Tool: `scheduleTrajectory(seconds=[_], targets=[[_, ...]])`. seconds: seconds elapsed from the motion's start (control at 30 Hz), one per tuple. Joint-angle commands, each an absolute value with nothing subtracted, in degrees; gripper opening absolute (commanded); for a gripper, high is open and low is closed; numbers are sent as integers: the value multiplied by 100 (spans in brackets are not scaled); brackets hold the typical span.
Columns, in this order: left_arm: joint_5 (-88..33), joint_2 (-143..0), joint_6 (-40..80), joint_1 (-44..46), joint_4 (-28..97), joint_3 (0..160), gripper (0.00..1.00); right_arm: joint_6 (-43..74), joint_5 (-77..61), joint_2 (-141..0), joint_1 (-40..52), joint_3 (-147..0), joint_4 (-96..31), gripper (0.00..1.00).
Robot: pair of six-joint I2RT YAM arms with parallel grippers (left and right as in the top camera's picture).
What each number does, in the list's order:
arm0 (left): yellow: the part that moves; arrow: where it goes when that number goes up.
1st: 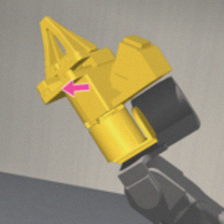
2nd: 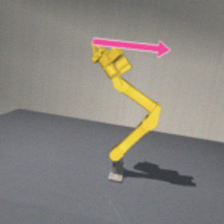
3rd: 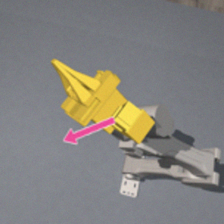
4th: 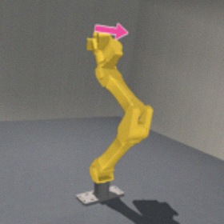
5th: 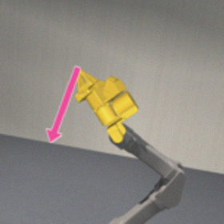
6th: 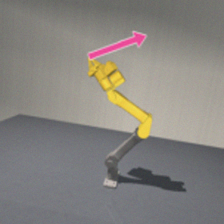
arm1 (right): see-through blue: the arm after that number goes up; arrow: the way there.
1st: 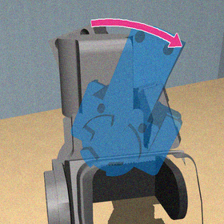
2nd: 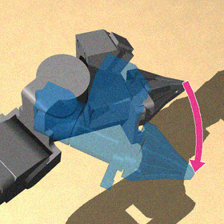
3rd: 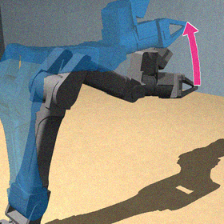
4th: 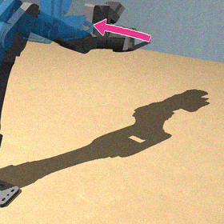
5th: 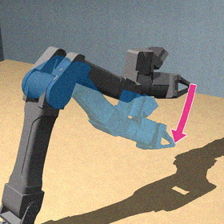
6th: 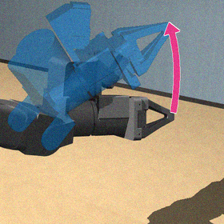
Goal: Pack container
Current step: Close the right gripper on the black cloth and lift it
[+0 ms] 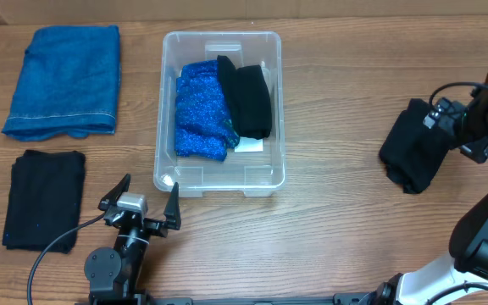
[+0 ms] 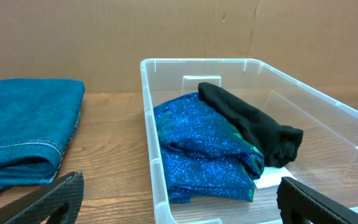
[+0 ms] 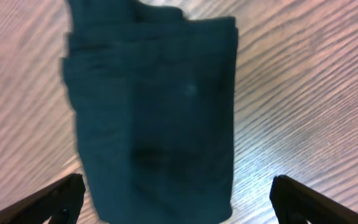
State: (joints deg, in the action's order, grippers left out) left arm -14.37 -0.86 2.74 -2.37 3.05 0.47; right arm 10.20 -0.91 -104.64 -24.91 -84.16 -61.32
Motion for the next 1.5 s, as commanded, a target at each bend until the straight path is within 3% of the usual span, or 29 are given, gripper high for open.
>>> scheduleTrajectory(seconds=[0.0, 1.2, 1.33, 1.47], targets=[[-1446, -27, 167, -266, 296, 27, 100, 773, -104, -10501, -2526, -8090, -5876, 100], [-1446, -27, 167, -266, 296, 27, 100, -196, -1693, -11585, -2515, -7712, -5039, 100], [-1446, -27, 167, -266, 296, 27, 100, -198, -2032, -11585, -2515, -7712, -4987, 91], [-1446, -27, 167, -266, 296, 27, 100, -198, -2381, -11585, -2515, -7712, -4928, 76]])
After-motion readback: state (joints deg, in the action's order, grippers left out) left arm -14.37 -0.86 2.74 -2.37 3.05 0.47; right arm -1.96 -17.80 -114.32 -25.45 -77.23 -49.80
